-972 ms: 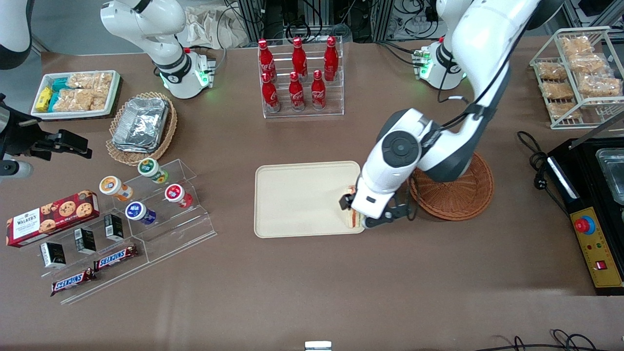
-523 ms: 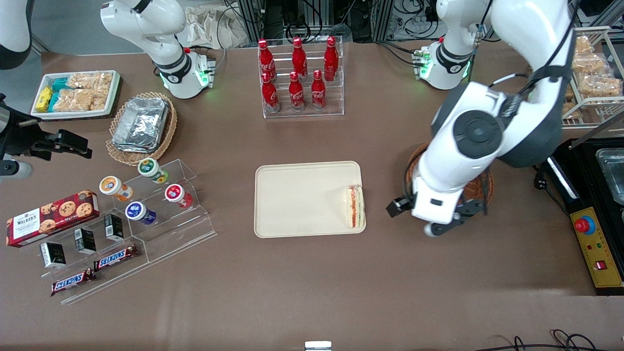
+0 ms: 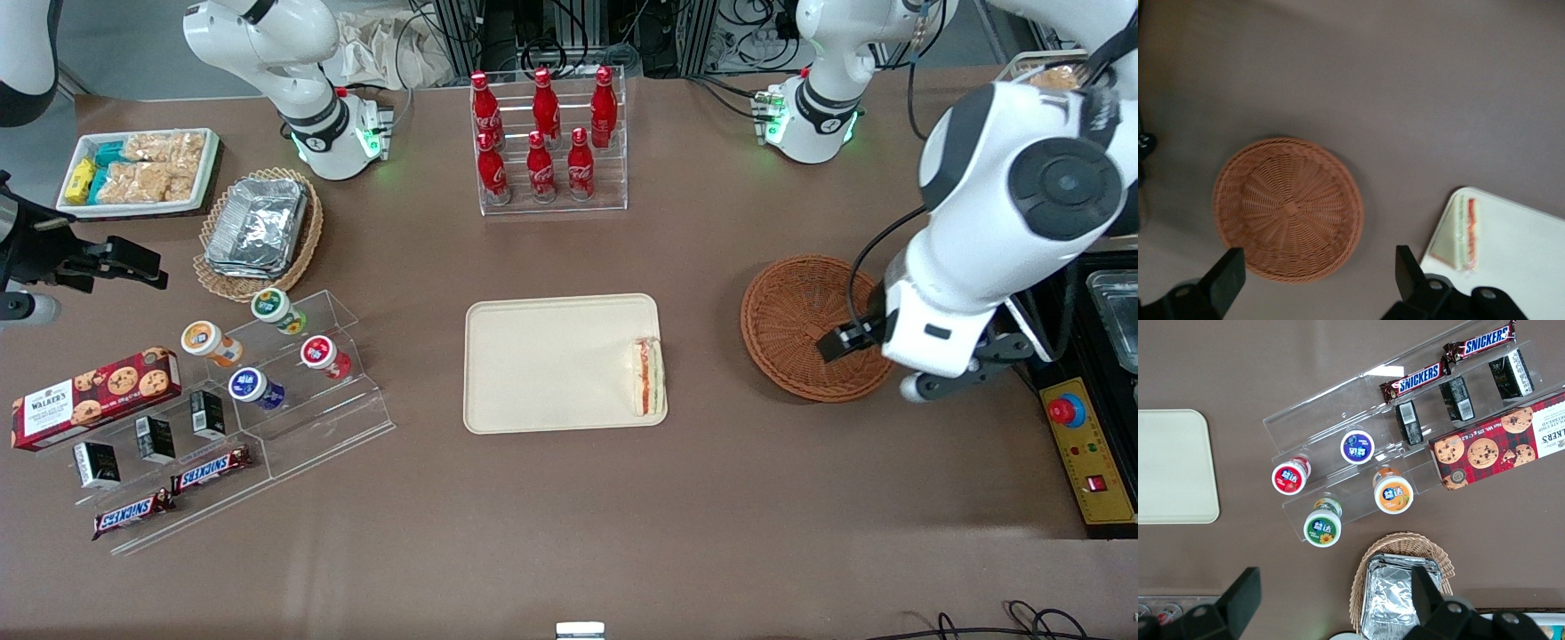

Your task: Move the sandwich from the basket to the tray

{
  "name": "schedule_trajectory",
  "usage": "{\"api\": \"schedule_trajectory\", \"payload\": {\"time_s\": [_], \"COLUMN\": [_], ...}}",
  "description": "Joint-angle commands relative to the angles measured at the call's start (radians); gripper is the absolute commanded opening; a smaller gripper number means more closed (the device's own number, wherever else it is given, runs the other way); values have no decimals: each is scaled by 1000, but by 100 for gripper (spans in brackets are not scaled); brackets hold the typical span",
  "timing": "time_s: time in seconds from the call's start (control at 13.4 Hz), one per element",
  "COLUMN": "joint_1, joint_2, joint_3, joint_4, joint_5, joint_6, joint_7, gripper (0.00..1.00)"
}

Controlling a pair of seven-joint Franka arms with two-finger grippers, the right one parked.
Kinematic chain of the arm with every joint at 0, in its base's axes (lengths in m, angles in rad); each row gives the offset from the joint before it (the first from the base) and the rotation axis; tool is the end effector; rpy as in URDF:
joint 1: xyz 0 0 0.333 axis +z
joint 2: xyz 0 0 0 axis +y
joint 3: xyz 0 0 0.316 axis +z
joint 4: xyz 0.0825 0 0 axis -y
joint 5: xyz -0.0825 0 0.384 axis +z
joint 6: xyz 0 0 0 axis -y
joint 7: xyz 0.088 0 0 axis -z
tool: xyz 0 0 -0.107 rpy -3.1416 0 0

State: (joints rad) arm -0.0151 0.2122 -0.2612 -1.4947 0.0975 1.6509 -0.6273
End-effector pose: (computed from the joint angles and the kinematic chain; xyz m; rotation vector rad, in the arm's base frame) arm 0.6025 -0.1450 0.5464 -3.0361 -0.5291 0.0391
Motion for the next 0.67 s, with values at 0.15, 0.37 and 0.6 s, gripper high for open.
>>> {"api": "schedule_trajectory", "payload": {"time_s": [0.15,0.37,0.6], "joint_1": [-114,-112,-114], "joint_2": [-347,-331,-255], "joint_3": [293,330,307], "joint_4": [-349,-264,-161], "joint_5": [-74,-64,-50], "joint_6": [61,-32,-94], "joint_7": [448,595,601], "gripper": [100,100,100]}}
